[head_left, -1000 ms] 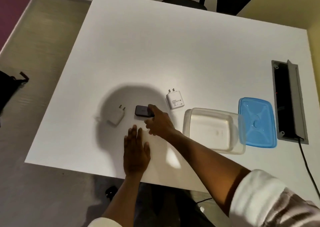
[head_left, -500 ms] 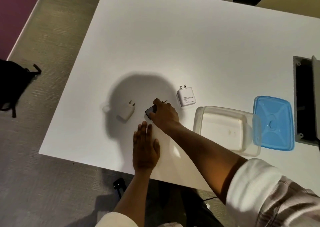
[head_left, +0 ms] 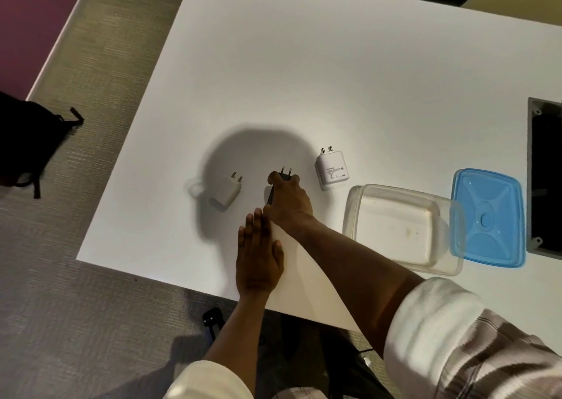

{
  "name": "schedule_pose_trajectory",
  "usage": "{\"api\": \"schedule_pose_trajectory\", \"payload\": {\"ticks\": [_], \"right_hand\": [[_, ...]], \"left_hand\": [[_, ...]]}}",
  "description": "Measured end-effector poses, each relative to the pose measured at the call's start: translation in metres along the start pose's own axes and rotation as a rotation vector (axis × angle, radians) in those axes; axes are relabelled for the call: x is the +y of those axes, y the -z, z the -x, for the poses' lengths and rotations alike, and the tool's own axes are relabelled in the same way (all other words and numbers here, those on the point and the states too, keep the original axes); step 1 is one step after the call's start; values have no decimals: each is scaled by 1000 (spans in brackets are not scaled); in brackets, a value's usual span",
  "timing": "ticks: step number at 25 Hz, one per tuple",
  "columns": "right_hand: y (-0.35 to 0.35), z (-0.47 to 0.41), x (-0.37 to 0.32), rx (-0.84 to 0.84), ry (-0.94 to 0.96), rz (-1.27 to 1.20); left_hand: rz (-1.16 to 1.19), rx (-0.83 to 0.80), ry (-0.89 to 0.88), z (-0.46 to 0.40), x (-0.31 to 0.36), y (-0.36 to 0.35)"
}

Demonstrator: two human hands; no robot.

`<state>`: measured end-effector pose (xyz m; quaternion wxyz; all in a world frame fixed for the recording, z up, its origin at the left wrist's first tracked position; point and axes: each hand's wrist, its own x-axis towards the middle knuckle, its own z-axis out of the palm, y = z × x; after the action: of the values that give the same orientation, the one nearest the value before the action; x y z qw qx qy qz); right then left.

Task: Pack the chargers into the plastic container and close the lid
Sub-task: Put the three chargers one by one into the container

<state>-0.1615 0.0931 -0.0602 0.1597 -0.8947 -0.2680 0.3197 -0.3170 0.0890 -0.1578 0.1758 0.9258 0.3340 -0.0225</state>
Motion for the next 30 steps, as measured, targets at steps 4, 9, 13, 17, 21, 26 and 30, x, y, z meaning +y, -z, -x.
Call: {"api": "schedule_pose_trajectory", "payload": {"ticks": [4, 9, 13, 17, 21, 26, 30], "right_hand": [[12, 13, 3, 77, 125, 83], [52, 47, 21, 149, 177, 100], [90, 92, 65, 193, 95, 78], [104, 122, 117, 154, -10, 119], [96, 115, 156, 119, -93, 114], [80, 89, 184, 50, -124, 74], [69, 76, 190, -31, -64, 125]], "left_hand": [[-8, 12, -13, 0, -1, 2], [5, 14, -22, 2, -1, 4], [-3, 17, -24, 3, 0, 3], [3, 19, -27, 2, 1, 2], [11, 21, -20, 2, 2, 3], [-13, 8, -20, 2, 3, 3], [-27, 2, -13, 1, 3, 4]]}}
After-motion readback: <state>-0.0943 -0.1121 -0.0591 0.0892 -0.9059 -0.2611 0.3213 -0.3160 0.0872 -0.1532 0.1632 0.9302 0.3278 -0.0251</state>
